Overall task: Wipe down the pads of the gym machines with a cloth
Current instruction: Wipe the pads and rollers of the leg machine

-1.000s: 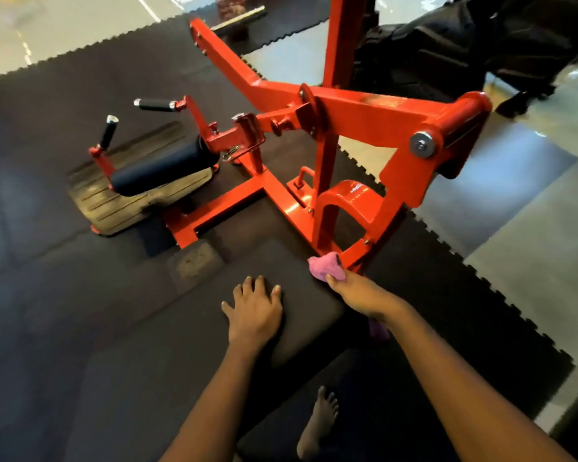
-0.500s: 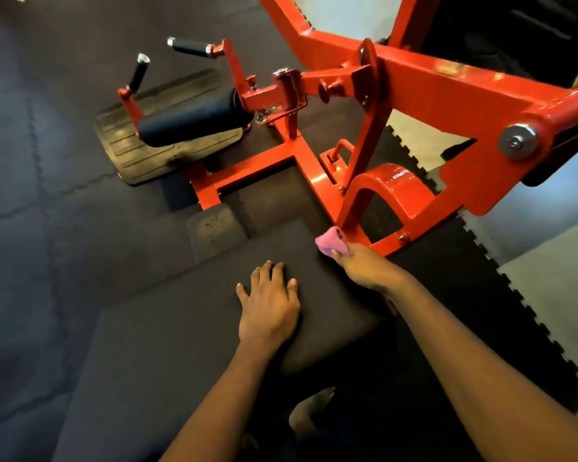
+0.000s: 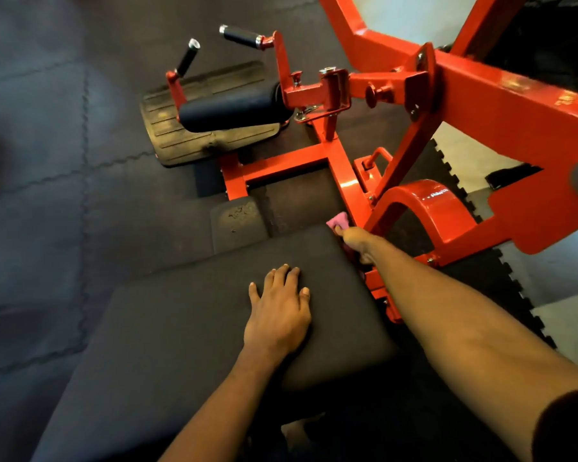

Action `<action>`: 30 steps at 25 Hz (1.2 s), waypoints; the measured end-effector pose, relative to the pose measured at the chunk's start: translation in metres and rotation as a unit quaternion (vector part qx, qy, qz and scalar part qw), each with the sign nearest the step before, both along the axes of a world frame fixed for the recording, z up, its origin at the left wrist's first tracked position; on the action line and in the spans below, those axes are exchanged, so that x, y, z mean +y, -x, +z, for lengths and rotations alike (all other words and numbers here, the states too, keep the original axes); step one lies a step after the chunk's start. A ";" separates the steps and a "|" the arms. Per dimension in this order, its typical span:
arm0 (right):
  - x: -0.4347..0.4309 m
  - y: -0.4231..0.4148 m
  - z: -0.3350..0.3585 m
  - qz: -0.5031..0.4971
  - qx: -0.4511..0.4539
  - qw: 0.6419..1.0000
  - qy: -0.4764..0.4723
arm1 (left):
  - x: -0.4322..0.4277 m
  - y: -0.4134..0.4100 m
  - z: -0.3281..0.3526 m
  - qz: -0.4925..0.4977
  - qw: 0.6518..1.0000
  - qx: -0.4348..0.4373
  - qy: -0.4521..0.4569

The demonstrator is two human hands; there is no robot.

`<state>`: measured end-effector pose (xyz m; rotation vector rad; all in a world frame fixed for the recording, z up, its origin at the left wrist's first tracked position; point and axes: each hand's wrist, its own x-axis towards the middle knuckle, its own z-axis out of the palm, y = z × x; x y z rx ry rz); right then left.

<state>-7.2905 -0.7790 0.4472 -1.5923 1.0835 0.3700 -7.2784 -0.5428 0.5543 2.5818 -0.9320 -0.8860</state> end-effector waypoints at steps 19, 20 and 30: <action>0.255 -0.083 0.103 0.419 -0.024 0.890 0.179 | 0.158 -0.118 0.042 0.225 0.969 -0.002 0.100; 0.278 -0.096 0.108 0.432 -0.023 0.887 0.162 | 0.184 -0.128 0.045 0.232 0.969 -0.003 0.088; 0.437 -0.159 0.159 0.198 -0.230 0.952 -0.025 | 0.372 -0.196 0.072 0.221 0.956 -0.058 0.182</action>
